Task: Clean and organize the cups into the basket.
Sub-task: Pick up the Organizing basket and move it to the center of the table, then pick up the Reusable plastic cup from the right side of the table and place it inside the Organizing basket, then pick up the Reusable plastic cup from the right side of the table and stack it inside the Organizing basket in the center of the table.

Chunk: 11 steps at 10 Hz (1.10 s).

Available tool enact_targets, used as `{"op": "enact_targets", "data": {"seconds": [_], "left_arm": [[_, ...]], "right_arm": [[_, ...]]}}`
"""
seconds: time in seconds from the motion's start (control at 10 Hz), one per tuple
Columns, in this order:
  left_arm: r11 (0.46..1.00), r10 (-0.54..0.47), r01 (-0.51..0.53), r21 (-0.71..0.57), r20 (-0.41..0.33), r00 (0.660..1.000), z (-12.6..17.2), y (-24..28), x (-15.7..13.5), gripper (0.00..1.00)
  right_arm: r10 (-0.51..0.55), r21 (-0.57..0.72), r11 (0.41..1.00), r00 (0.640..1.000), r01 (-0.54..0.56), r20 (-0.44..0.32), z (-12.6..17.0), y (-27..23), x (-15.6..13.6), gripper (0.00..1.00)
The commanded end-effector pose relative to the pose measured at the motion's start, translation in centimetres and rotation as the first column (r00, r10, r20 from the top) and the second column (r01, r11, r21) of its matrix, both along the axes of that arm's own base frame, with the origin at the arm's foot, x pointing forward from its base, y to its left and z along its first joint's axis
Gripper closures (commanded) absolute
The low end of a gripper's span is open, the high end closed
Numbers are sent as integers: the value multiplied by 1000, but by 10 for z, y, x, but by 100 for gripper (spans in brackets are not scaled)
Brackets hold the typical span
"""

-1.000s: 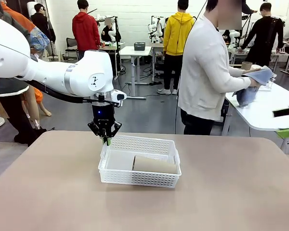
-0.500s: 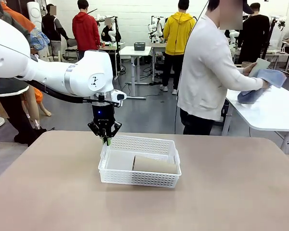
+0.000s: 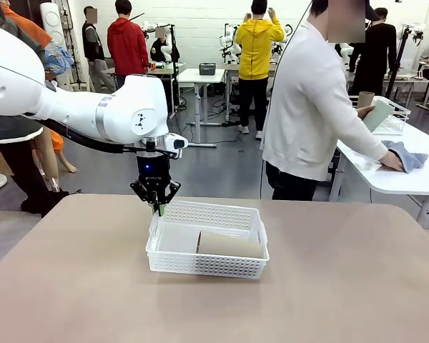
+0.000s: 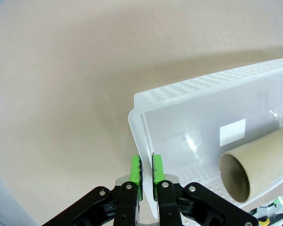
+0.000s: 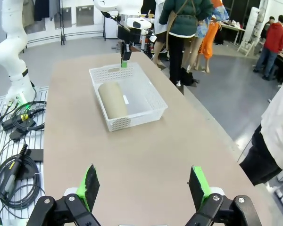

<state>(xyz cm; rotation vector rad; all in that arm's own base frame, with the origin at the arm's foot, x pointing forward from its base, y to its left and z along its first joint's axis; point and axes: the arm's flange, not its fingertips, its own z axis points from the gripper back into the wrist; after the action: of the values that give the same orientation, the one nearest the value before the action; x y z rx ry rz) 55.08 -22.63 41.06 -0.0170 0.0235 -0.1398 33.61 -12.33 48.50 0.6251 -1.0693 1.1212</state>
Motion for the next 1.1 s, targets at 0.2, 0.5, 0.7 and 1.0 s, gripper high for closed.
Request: {"op": "enact_targets", "data": {"seconds": [0.2, 0.5, 0.7, 1.0], "left_arm": [[1000, 2, -2, -1, 2, 1000, 1, 0, -1, 100], [1000, 2, -2, -1, 2, 1000, 1, 0, -1, 100], [1000, 2, -2, -1, 2, 1000, 1, 0, -1, 100], [1000, 2, -2, -1, 2, 1000, 1, 0, -1, 100]], "right_arm": [[-7, 30, 1000, 1000, 7, 16, -3, 4, -3, 0], [-7, 30, 1000, 1000, 7, 16, -3, 4, -3, 0], [-7, 30, 1000, 1000, 7, 16, -3, 4, -3, 0], [-7, 30, 1000, 1000, 7, 16, -3, 4, -3, 0]]}}
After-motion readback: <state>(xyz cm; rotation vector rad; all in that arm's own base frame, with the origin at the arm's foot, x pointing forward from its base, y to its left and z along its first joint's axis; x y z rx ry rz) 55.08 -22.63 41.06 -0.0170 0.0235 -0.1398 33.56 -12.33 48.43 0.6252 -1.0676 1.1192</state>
